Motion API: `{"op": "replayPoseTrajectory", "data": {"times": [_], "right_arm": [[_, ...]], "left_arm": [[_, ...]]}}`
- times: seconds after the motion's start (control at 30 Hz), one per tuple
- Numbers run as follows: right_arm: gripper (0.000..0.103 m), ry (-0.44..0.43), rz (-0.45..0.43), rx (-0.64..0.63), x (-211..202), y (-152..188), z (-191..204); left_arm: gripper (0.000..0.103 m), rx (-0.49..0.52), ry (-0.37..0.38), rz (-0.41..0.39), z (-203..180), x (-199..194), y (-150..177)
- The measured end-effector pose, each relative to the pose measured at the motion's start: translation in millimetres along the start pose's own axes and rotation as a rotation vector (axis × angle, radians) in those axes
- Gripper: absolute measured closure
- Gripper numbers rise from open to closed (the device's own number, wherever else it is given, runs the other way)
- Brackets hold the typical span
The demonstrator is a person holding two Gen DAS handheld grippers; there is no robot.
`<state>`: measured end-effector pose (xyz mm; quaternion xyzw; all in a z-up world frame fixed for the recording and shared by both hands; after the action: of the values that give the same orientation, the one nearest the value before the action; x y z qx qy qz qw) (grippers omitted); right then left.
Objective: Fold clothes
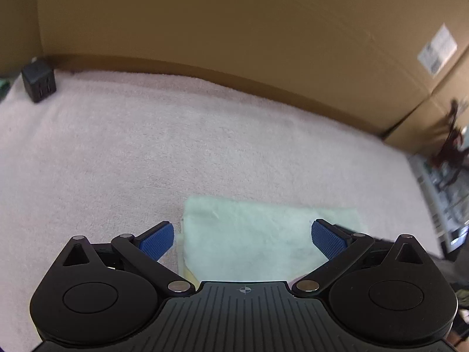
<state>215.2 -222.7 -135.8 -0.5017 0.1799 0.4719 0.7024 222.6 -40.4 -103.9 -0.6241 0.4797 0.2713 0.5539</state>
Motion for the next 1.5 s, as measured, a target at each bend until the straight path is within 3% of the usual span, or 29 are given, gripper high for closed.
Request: {"op": "replayPoseTrajectory", "data": {"times": [0.03,0.07,0.13,0.17,0.23,0.3,0.37,0.4,0.43,0.5,0.53,0.57,0.63,0.73,0.83,1.0,1.07,1.2,1.23,1.3,1.33,1.43,1.5], "right_arm": [[0.100,-0.007,0.001,0.006,-1,0,-1],[0.100,-0.012,0.003,0.010,-1,0,-2],[0.100,-0.022,0.008,0.017,-3,0,-4],[0.100,-0.024,0.010,0.016,-3,0,-4],[0.100,-0.025,0.014,0.010,-3,0,-4],[0.100,-0.021,0.018,0.002,-3,-1,-4],[0.100,-0.015,0.019,-0.007,-2,-2,-3],[0.100,-0.013,0.019,-0.012,-2,-3,-3],[0.100,-0.013,0.018,-0.012,-2,-2,-3],[0.100,-0.018,0.017,-0.008,-2,-2,-5],[0.100,-0.019,0.017,-0.007,-2,-2,-6],[0.100,-0.020,0.017,-0.006,-2,-2,-6],[0.100,-0.016,0.019,-0.014,-1,-3,-4],[0.100,-0.010,0.021,-0.024,0,-3,-3],[0.100,-0.015,0.021,-0.019,1,-4,-4],[0.100,-0.008,0.018,-0.022,0,-3,-4],[0.100,-0.006,0.017,-0.023,1,-3,-4],[0.103,-0.014,0.020,-0.016,0,-3,-6],[0.103,-0.016,0.020,-0.013,0,-3,-7],[0.103,-0.013,0.020,-0.018,-1,-2,-6],[0.103,-0.010,0.022,-0.021,-1,-2,-6],[0.103,0.001,0.021,-0.035,-1,-2,-4],[0.103,0.006,0.019,-0.037,-1,-1,-3]], "left_arm": [[0.000,0.014,-0.006,0.009,-6,4,0],[0.000,-0.010,0.064,0.020,-9,7,-1],[0.000,-0.117,0.274,0.035,-7,6,-4],[0.000,-0.150,0.324,0.029,-6,4,-6],[0.000,-0.182,0.386,0.013,-7,0,-9],[0.000,-0.225,0.459,0.045,-6,9,-11],[0.000,-0.244,0.457,0.061,-2,20,-11],[0.005,-0.249,0.439,0.066,1,25,-10],[0.017,-0.250,0.414,0.069,6,27,-9],[0.052,-0.264,0.360,0.082,19,29,-5],[0.081,-0.273,0.331,0.090,26,29,-3],[0.088,-0.284,0.318,0.097,33,28,0],[0.102,-0.312,0.364,0.104,42,27,3],[0.103,-0.308,0.381,0.087,44,18,5],[0.103,-0.232,0.327,0.050,30,2,5],[0.103,-0.171,0.305,0.078,5,11,0],[0.103,-0.171,0.250,0.099,11,25,1],[0.103,-0.190,0.092,0.059,45,18,1],[0.103,-0.181,0.010,0.033,51,12,0],[0.091,-0.165,-0.139,-0.022,63,-1,-3],[0.088,-0.169,-0.144,-0.045,64,-10,-4],[0.087,-0.178,0.064,-0.045,43,-22,-5],[0.086,-0.128,0.127,-0.039,14,-13,-4]]}}
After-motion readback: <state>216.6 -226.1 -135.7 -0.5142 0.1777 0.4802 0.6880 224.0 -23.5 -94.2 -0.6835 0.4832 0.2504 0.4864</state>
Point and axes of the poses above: each gripper's, at about its wrist camera, not at the fingertips, and x roughly the way its jaws point, z to its left, y to its underside, the point moved 6 cm from there along x, roughly the way its jaws point, and after that the axes turned 8 degrees about z, right-handed, at the moved point
